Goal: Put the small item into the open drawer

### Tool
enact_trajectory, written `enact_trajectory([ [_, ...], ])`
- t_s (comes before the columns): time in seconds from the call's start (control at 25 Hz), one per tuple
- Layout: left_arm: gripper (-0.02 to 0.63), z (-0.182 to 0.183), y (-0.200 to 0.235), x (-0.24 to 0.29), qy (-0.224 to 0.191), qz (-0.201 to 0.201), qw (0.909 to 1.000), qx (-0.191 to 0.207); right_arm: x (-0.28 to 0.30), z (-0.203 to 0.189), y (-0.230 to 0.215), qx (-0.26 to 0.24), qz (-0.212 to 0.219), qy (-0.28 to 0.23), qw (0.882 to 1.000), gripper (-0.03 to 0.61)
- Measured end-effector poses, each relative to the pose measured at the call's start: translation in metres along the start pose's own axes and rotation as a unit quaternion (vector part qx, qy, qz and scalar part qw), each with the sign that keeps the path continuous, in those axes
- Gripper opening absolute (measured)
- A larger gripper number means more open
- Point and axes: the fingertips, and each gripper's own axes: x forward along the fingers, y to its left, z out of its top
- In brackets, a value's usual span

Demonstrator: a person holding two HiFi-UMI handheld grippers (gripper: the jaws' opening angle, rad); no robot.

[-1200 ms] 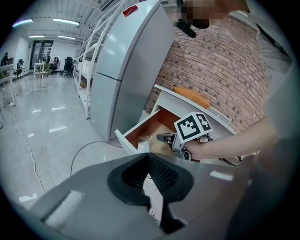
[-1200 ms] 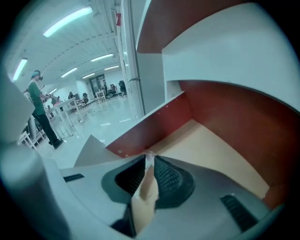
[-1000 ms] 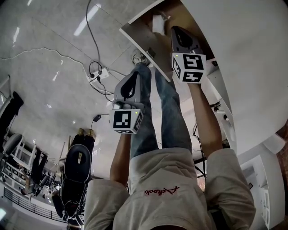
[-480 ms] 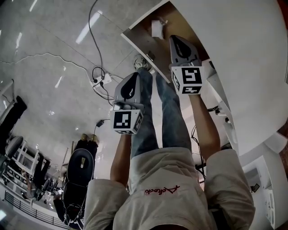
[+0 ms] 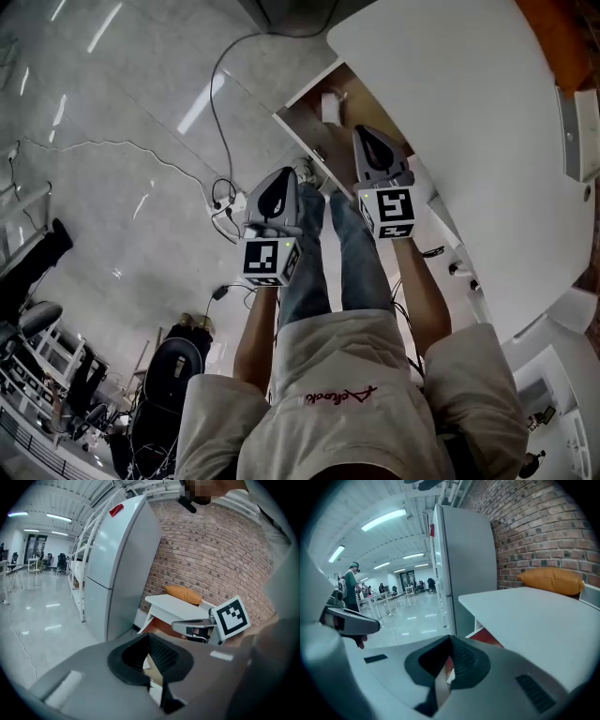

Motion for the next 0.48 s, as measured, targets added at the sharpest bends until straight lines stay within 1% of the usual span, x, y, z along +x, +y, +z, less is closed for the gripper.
enact_trajectory([
  [0.24, 0.008, 0.035, -0.009, -0.011, -0.014, 0.003, 0.9998, 0.012, -0.032, 0.043, -0.002, 0.009, -0.008, -0.027, 1.000, 0.012],
  [0.48, 0.008, 0.080, -0.021, -0.018, -0.036, 0.008, 0.9989, 0.028, -0.061, 0.088, -0.009, 0.000, -0.014, -0.055, 0.998, 0.012],
])
